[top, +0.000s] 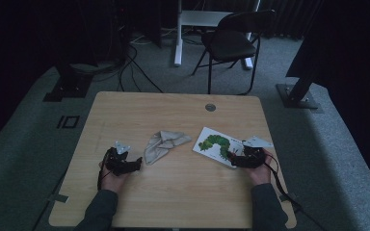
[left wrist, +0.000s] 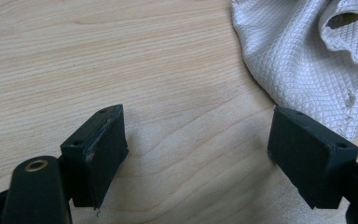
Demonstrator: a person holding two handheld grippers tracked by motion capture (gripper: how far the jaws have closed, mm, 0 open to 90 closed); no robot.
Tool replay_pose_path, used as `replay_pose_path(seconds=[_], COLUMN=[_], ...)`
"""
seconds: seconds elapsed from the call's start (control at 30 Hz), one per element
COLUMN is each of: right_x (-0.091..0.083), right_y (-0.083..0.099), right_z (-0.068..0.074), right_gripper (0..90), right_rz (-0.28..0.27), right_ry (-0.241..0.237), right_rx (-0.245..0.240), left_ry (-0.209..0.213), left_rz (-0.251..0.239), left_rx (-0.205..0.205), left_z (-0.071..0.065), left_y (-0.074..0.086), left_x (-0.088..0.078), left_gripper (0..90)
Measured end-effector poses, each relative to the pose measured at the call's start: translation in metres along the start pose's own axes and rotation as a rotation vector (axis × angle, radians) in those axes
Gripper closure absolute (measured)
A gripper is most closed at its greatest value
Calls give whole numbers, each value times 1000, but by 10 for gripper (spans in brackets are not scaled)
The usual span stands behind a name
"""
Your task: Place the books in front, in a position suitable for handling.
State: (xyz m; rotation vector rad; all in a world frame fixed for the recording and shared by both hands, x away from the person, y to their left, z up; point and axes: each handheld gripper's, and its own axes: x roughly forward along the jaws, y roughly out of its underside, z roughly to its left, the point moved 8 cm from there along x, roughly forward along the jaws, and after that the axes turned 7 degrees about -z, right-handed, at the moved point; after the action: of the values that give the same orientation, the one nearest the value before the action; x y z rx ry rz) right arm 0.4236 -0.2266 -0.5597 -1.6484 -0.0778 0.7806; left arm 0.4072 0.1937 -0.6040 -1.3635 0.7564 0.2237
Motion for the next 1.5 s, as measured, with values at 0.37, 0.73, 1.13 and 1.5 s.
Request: replay_pose_path(seconds=[0.37, 0.73, 1.13, 1.5], right_x=[18, 36, 56, 71], right_y=[-11, -7, 0, 3], right_z=[-8, -19, -28, -27], right_gripper=[134, 134, 133, 129], right_rz=[2, 13, 34, 73], right_ry=[7, -19, -36, -55], right_rx=[2, 36, 91, 96], left_ry=[74, 159, 239, 324], left_rz=[-8, -76, -134, -102], left_rx=[49, 154, 232, 288], left_z=[-11, -49, -82, -118], left_y=[-1, -21, -42, -57], left_x=[0, -7, -7, 20], left_gripper=[232, 243, 295, 294])
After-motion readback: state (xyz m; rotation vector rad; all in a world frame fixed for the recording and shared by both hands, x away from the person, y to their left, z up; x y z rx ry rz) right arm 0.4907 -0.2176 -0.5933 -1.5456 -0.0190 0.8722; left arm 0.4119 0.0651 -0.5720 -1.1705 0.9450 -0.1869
